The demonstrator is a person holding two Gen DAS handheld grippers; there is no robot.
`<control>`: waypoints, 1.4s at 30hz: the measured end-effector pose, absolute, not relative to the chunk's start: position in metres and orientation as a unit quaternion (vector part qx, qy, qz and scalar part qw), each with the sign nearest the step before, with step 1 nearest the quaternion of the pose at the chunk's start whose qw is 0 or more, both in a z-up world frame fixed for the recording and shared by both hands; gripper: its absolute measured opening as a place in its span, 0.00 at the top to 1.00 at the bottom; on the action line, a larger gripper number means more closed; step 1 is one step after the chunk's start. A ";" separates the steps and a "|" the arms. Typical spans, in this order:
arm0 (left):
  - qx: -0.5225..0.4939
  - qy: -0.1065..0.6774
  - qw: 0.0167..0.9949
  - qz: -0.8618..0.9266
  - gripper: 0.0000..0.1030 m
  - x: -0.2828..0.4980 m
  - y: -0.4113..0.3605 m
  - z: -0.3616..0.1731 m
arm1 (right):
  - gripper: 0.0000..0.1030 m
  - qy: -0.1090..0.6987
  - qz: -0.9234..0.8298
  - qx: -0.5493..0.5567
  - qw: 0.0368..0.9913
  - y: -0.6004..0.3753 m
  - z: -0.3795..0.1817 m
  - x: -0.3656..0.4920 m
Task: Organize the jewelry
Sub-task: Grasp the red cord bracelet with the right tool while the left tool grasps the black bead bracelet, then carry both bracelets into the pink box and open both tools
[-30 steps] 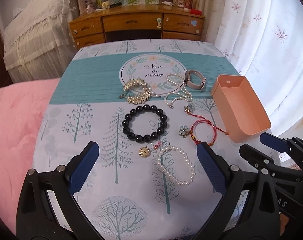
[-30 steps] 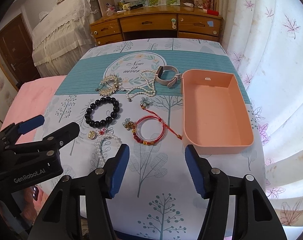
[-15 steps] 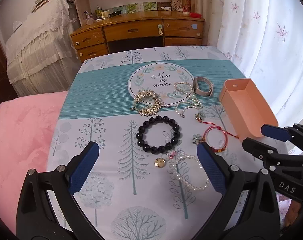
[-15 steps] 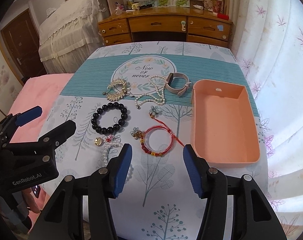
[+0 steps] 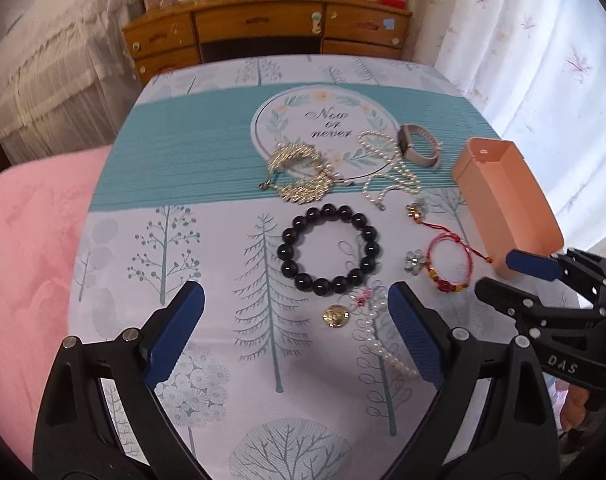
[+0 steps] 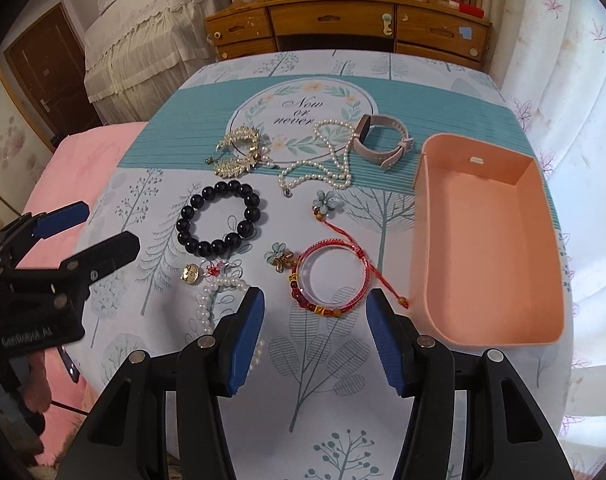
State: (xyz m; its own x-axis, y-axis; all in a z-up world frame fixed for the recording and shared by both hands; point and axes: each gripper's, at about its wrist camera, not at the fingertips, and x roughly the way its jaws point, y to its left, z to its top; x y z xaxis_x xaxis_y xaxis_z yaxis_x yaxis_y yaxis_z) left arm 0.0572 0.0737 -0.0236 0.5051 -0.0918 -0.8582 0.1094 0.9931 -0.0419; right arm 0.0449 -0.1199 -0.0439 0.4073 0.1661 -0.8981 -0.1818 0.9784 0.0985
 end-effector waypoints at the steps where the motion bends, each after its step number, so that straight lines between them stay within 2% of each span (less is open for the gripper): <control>1: 0.006 0.500 0.864 -0.052 0.10 0.063 0.078 -0.029 | 0.47 0.536 0.104 -0.009 0.837 -0.119 -0.047 0.047; 14: 0.014 0.560 0.827 -0.037 0.11 0.121 0.084 -0.084 | 0.47 0.571 0.118 -0.033 0.812 -0.102 -0.087 0.078; 15: 0.014 0.562 0.826 -0.037 0.12 0.125 0.083 -0.087 | 0.47 0.573 0.116 -0.039 0.810 -0.099 -0.091 0.081; 16: 0.012 0.563 0.826 -0.039 0.13 0.128 0.082 -0.089 | 0.52 0.575 0.116 -0.045 0.809 -0.097 -0.093 0.084; 18: 0.007 0.570 0.820 -0.041 0.23 0.134 0.081 -0.094 | 0.59 0.579 0.116 -0.055 0.805 -0.091 -0.098 0.089; 20: 0.002 0.581 0.813 -0.043 0.32 0.139 0.081 -0.100 | 0.60 0.574 0.114 -0.068 0.808 -0.086 -0.101 0.094; 23: 0.007 0.582 0.812 -0.041 0.33 0.142 0.078 -0.104 | 0.61 0.570 0.110 -0.088 0.810 -0.078 -0.103 0.098; 24: 0.008 0.580 0.814 -0.043 0.34 0.142 0.077 -0.105 | 0.66 0.566 0.108 -0.098 0.812 -0.075 -0.103 0.099; 25: 0.008 0.579 0.814 -0.044 0.35 0.142 0.076 -0.105 | 0.76 0.560 0.108 -0.110 0.814 -0.072 -0.103 0.098; 26: 0.008 0.577 0.816 -0.045 0.41 0.143 0.075 -0.104 | 0.83 0.559 0.115 -0.112 0.813 -0.070 -0.103 0.098; 27: 0.009 0.572 0.819 -0.047 0.59 0.143 0.074 -0.103 | 0.90 0.560 0.115 -0.112 0.813 -0.069 -0.103 0.098; 29: 0.009 0.570 0.820 -0.051 0.88 0.144 0.071 -0.100 | 0.90 0.562 0.117 -0.100 0.813 -0.073 -0.103 0.099; 36: -0.033 0.571 0.819 -0.054 0.88 0.138 0.082 -0.085 | 0.90 0.540 0.136 0.003 0.830 -0.105 -0.065 0.083; 42: -0.036 0.510 0.855 -0.090 0.88 0.116 0.069 -0.015 | 0.90 0.475 0.115 0.059 0.870 -0.156 0.001 0.059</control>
